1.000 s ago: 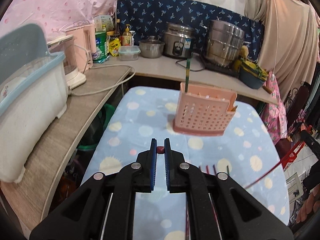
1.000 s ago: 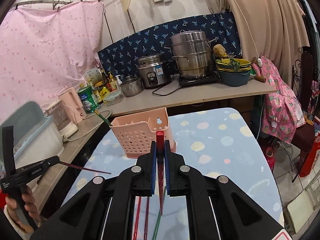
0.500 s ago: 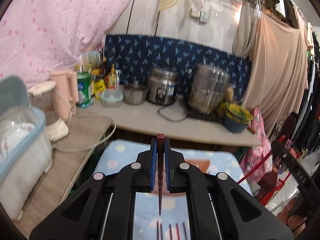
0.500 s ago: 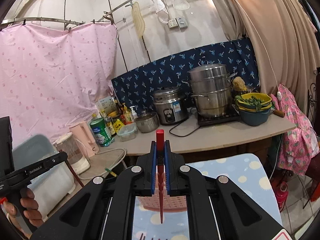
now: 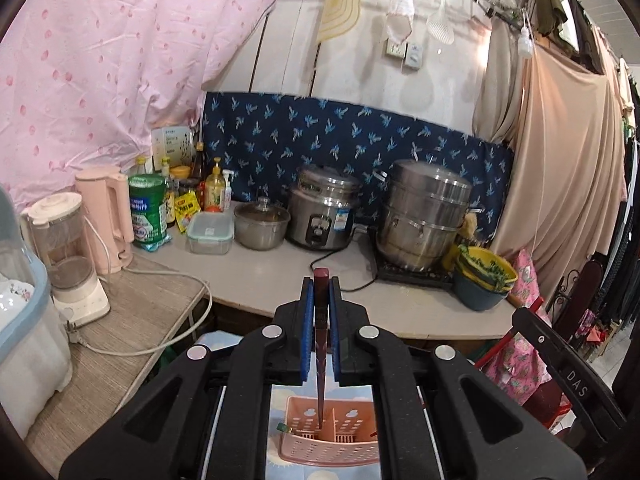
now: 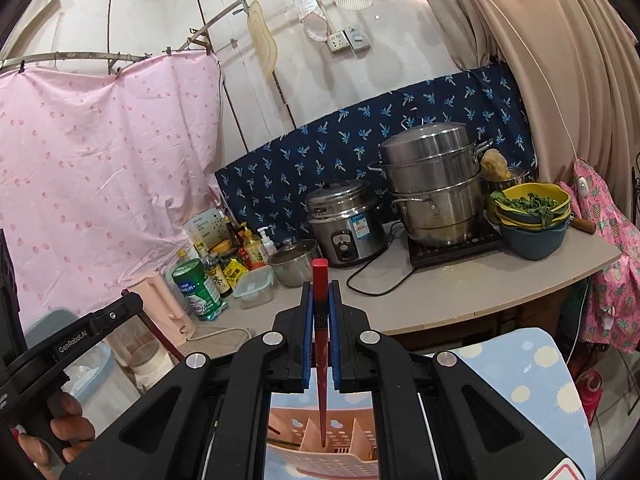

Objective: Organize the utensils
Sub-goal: 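Lower both chopsticks into the pink holder and open both tools, then move both tools back over the remaining row of chopsticks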

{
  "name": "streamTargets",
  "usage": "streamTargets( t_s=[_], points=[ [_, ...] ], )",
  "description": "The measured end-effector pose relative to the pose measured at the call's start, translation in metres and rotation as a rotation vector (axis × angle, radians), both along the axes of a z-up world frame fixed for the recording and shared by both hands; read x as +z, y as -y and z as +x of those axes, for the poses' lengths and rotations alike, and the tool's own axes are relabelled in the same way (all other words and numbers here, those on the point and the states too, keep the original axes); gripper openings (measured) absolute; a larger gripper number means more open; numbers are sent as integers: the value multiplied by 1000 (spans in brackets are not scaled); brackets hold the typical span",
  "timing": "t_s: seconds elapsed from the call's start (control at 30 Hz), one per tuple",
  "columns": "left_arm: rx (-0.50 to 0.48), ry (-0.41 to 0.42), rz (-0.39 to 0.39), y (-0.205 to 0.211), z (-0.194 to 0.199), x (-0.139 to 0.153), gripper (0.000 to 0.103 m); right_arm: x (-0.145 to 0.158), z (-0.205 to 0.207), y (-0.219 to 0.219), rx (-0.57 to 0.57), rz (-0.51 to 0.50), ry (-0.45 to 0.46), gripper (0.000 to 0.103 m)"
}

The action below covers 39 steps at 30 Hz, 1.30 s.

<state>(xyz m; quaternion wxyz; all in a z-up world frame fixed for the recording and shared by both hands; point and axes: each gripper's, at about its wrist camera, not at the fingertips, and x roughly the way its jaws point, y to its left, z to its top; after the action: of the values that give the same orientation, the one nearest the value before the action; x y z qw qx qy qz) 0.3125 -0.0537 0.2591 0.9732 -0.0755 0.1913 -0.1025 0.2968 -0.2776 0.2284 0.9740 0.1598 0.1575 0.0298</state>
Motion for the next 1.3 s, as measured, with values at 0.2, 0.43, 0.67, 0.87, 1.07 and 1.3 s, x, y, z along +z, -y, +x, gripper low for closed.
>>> streamTargets(
  t_s=[0.2, 0.43, 0.67, 0.87, 1.07, 1.3],
  points=[
    [-7, -72, 36, 6, 14, -40, 7, -44, 18, -3, 3, -28, -93, 7],
    [3, -83, 84, 11, 12, -55, 11, -61, 18, -8, -6, -65, -132, 12],
    [28, -69, 107, 7, -15, -51, 38, -49, -17, -5, -15, -62, -95, 36],
    [29, -102, 167, 6, -54, -63, 55, -49, -62, -11, 4, -66, -105, 42],
    [10, -167, 210, -1, -93, -85, 57, -62, -113, -32, -9, -153, -129, 47],
    [10, -217, 243, -12, -133, -114, 57, -89, -162, -48, -1, -187, -173, 48]
  ],
)
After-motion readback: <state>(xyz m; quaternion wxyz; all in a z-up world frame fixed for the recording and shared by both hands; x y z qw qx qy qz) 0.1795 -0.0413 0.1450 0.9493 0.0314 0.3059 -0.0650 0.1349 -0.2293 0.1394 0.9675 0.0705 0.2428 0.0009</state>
